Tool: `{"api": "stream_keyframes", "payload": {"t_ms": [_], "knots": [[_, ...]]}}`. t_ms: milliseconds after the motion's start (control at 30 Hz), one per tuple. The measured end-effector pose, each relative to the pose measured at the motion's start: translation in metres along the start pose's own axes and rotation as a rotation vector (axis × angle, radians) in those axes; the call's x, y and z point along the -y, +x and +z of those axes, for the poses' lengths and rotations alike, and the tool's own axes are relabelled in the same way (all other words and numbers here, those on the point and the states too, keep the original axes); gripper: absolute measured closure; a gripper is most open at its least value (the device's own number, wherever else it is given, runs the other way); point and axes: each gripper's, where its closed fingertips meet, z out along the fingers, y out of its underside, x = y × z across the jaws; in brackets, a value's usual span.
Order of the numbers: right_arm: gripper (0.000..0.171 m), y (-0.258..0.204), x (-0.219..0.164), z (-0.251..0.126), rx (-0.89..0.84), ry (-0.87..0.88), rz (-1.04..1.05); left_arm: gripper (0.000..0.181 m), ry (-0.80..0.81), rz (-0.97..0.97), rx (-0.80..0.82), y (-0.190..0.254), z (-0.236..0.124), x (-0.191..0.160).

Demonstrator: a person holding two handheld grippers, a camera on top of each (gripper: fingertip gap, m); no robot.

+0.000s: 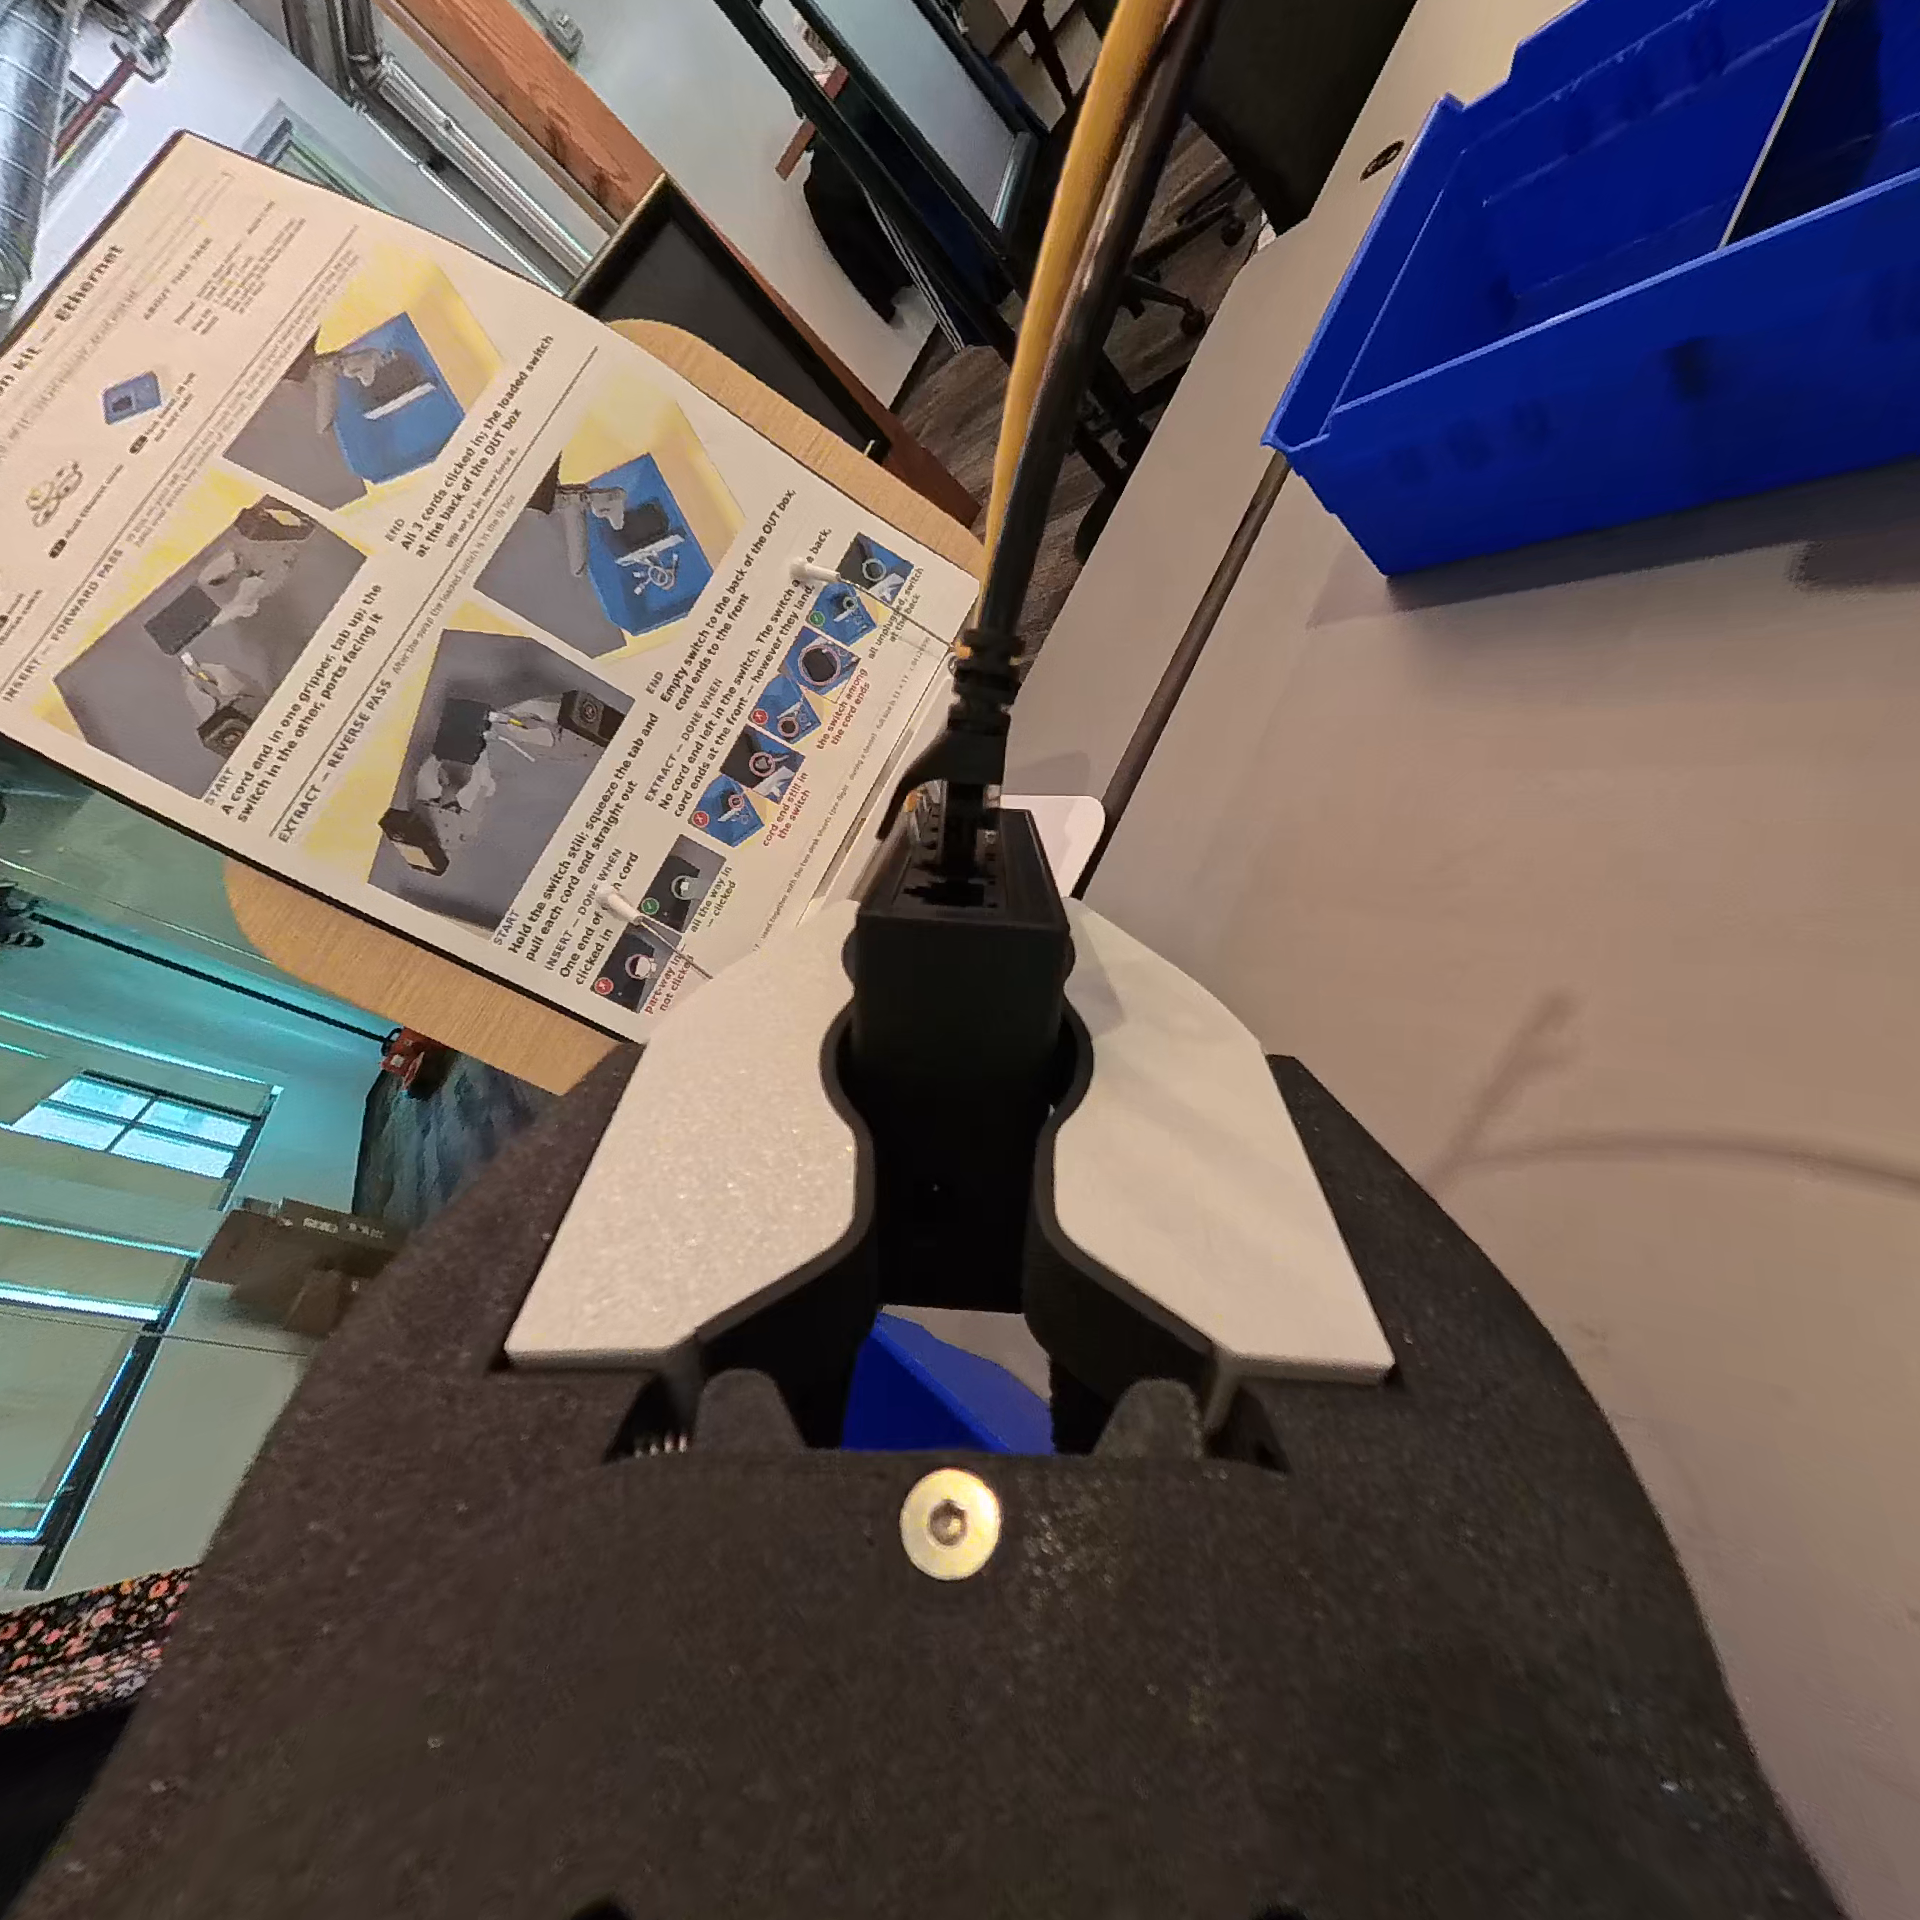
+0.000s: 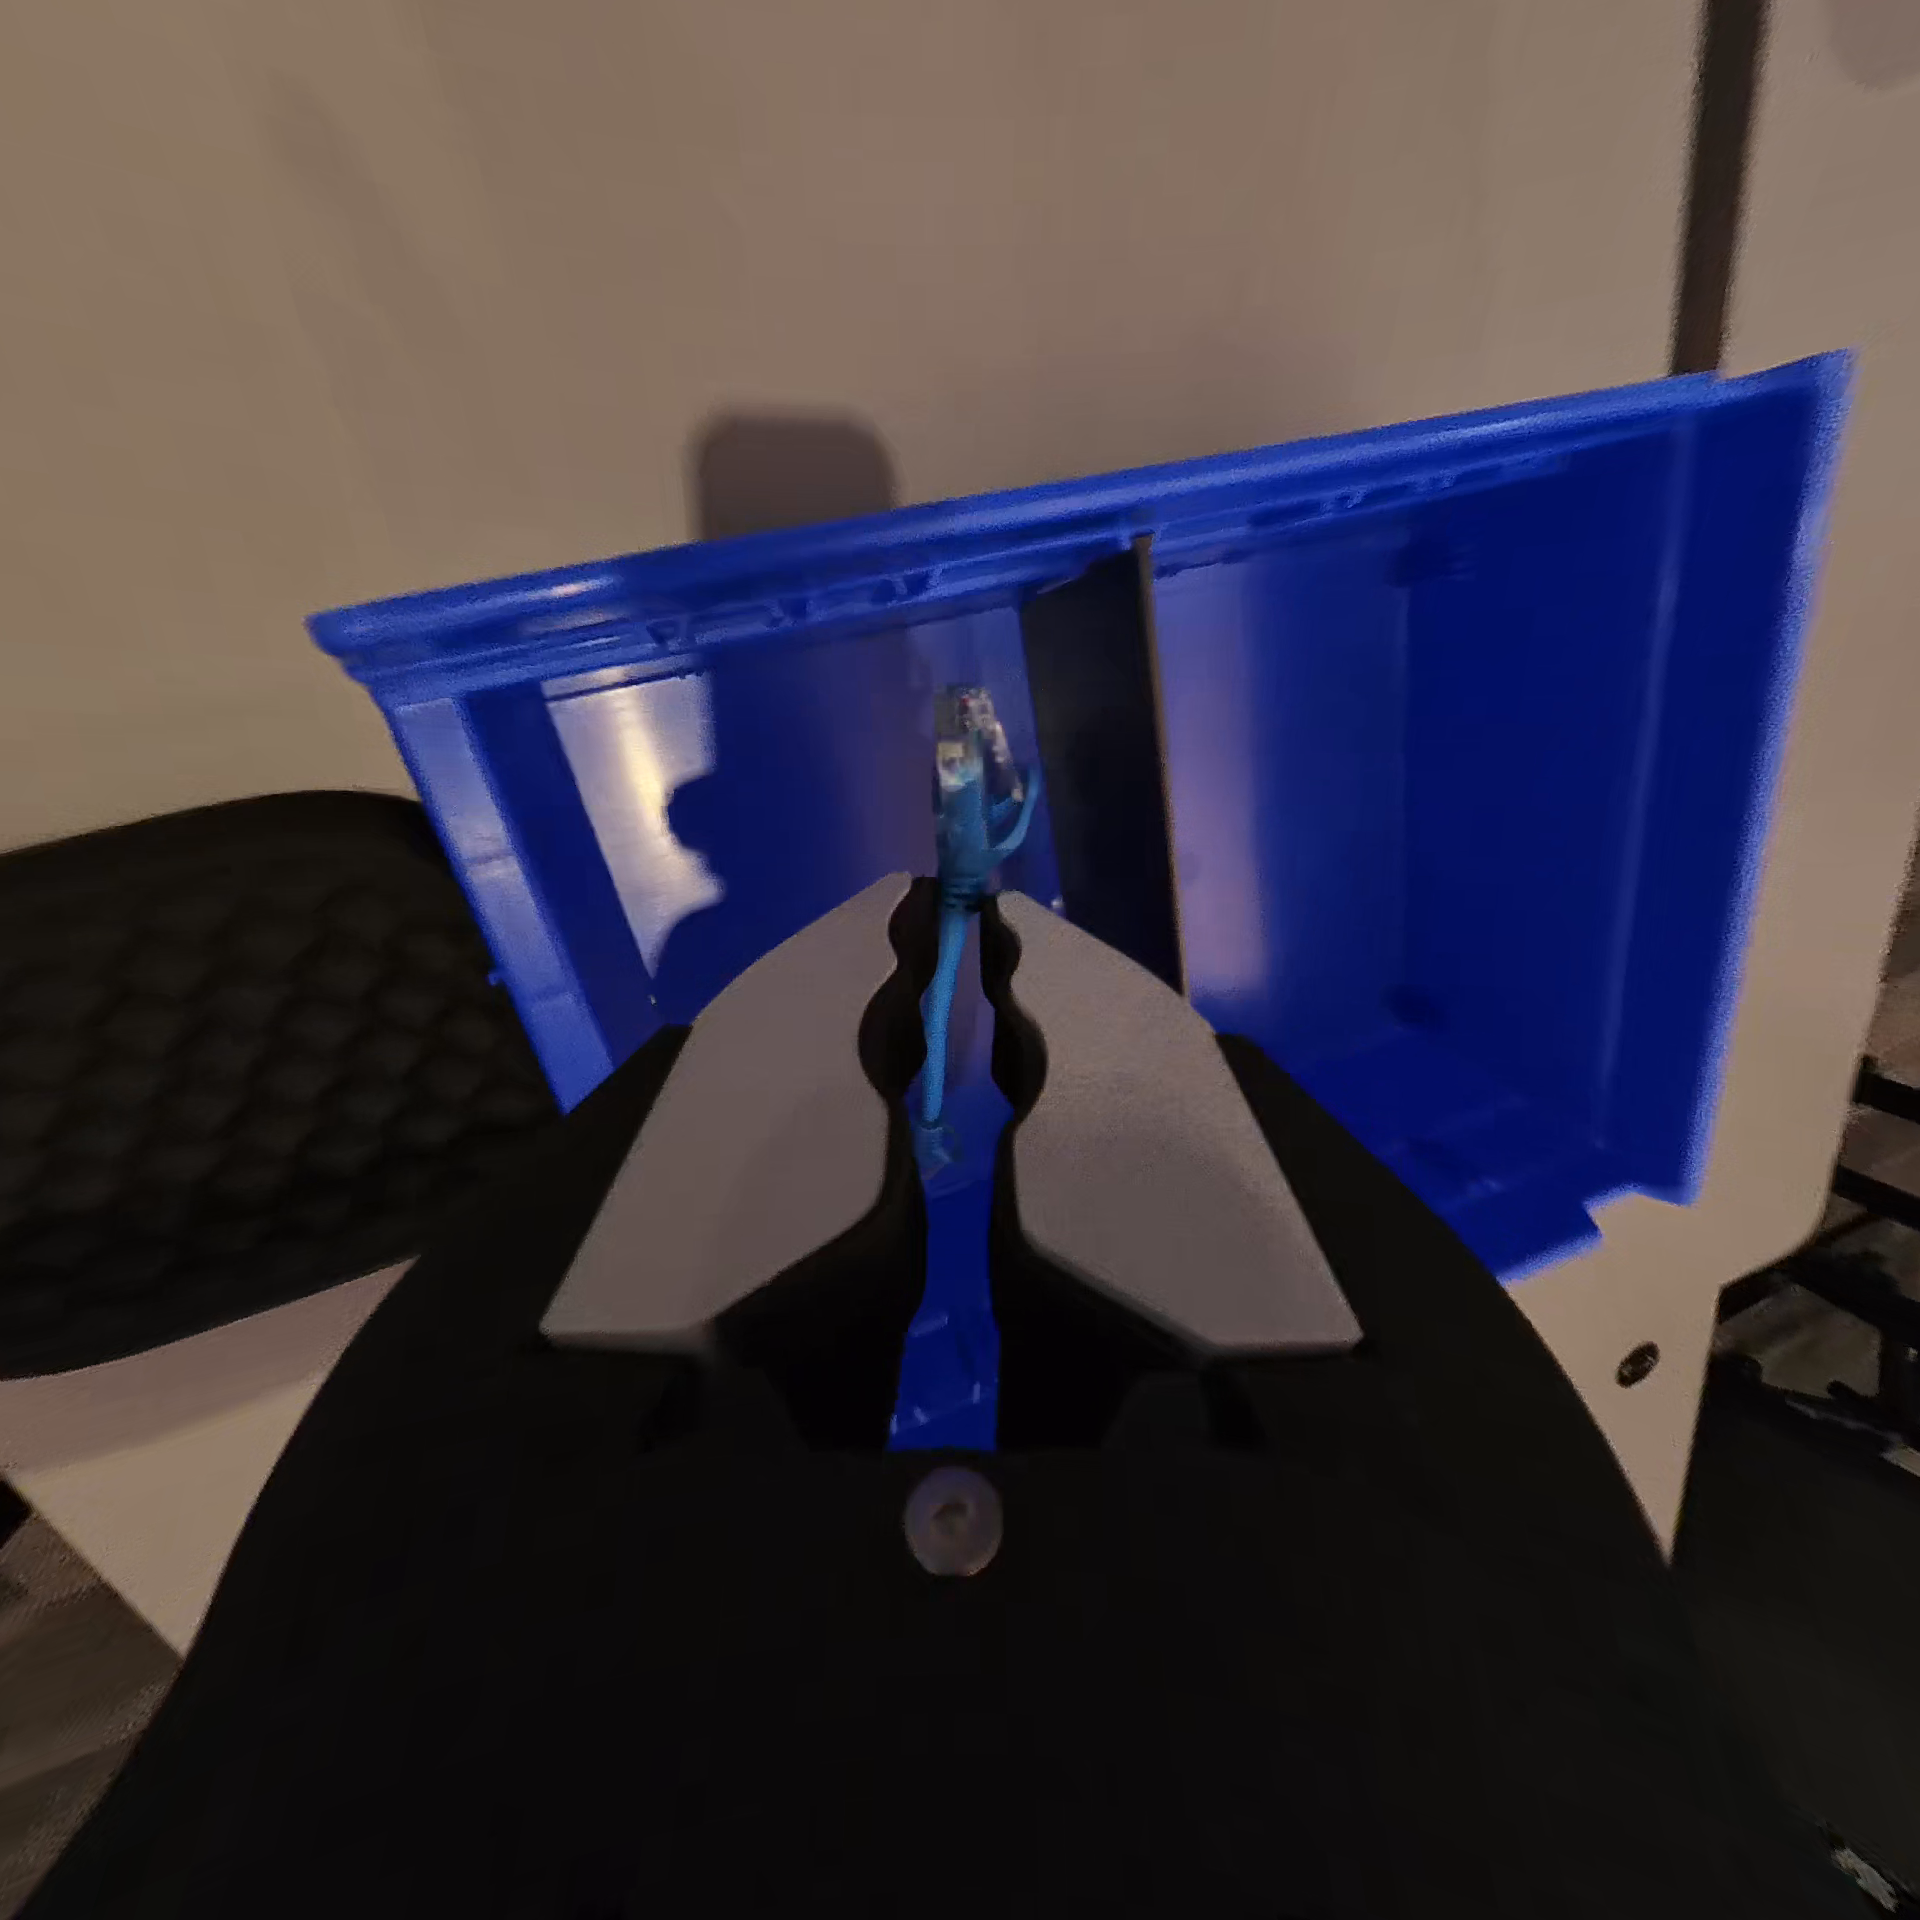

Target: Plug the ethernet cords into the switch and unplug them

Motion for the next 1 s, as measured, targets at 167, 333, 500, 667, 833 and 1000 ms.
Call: {"api": "stream_keyframes", "payload": {"t_ms": [167,333,500,667,833,1000], "knots": [[0.164,-0.010,-0.015,0.040,0.100,-0.057,0.003,0.152,0.009,0.002,0.001,-0.001,-0.001,0.003],[0.165,-0.017,-0.032,0.062,0.138,-0.113,-0.012,0.152,0.013,0.017,0.003,0.001,-0.002,0.007],[0.152,-0.013,-0.028,0.058,0.087,-0.045,0.006,0.153,0.018,0.017,-0.004,0.003,-0.001,0.007],[0.151,0.008,0.001,0.001,-0.062,0.140,0.024,0.152,0.066,0.000,-0.033,0.007,-0.001,0.012],[0.149,0.025,0.115,-0.123,-0.303,0.542,-0.095,0.153,0.169,-0.047,-0.079,0.014,-0.005,0.029],[0.142,0.013,0.216,-0.193,-0.393,0.685,-0.274,0.153,0.277,-0.057,-0.132,0.024,-0.015,0.050]]}}
